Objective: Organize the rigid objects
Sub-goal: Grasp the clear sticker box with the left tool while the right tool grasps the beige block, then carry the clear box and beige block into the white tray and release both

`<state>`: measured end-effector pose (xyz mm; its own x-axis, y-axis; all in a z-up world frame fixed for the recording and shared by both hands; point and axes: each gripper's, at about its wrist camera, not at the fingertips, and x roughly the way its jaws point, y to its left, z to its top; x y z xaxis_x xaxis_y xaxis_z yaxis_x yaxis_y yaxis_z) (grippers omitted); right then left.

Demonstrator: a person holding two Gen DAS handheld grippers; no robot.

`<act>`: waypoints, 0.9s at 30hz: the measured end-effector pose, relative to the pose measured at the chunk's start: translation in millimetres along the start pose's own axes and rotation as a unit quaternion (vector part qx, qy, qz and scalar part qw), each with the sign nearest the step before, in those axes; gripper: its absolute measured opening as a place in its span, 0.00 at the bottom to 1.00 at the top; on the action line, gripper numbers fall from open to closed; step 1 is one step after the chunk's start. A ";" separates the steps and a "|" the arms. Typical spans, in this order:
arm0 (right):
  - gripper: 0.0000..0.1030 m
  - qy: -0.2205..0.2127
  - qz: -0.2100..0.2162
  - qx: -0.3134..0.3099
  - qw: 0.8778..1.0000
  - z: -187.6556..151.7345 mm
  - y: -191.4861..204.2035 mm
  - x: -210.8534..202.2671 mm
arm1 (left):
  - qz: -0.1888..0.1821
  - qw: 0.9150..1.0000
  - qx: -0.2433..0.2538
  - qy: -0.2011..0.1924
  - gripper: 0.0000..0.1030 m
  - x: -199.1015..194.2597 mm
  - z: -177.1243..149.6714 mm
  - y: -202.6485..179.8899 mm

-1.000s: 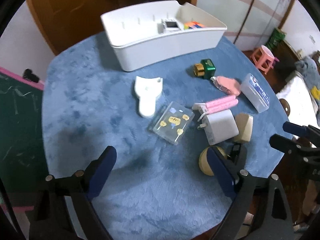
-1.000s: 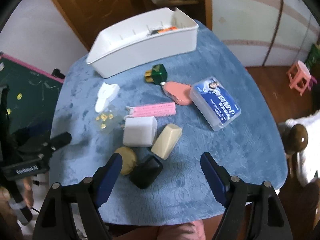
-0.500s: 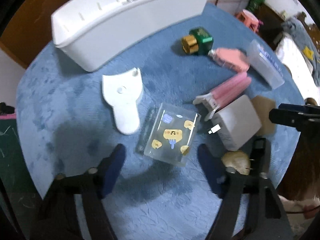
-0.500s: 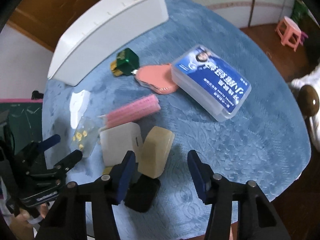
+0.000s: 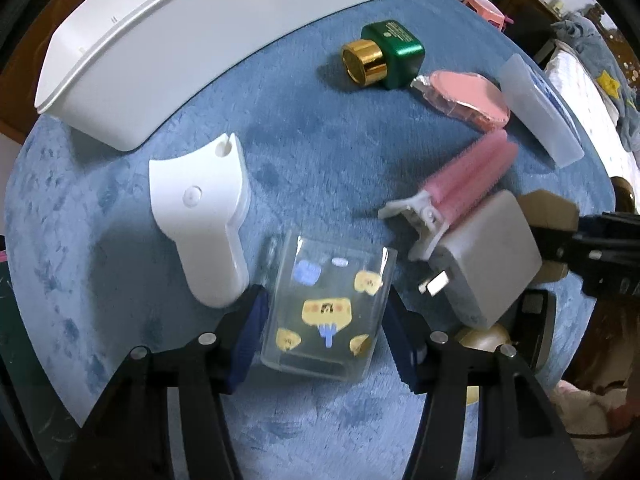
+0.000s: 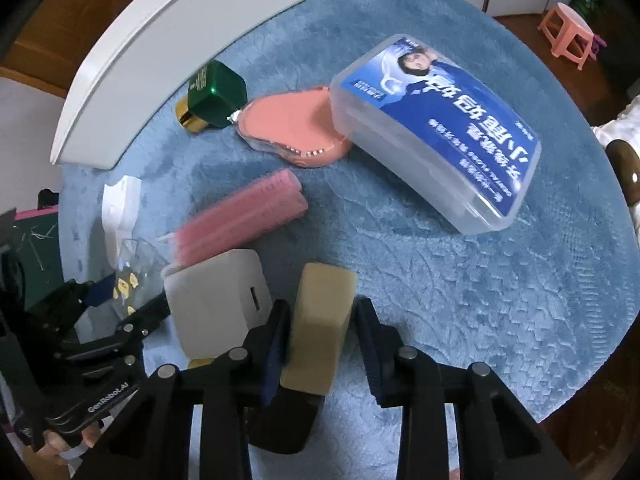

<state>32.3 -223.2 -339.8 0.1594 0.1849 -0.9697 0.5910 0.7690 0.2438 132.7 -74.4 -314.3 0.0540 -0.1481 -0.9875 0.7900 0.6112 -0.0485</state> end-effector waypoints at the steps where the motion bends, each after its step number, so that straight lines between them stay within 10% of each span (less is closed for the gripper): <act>1: 0.33 0.000 -0.006 -0.004 1.000 0.3 2.3 0.6 | 0.000 1.000 -0.001 0.000 0.59 0.4 2.3 0.2; 14: 0.28 -0.016 -0.046 -0.058 0.997 -16.8 22.2 -8.8 | 0.040 0.999 -0.005 -0.024 0.55 -13.7 -2.1 -26.2; 27: 0.28 -0.086 -0.030 -0.116 0.989 -16.1 25.4 -109.9 | 0.020 0.983 -0.120 -0.139 0.55 -135.9 -42.9 -14.2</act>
<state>17.1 -214.1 -227.3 0.2731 0.0423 -0.9610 0.4097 0.8988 0.1560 88.0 -29.6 -185.8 0.2733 -0.3057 -0.9120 0.6185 0.7821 -0.0768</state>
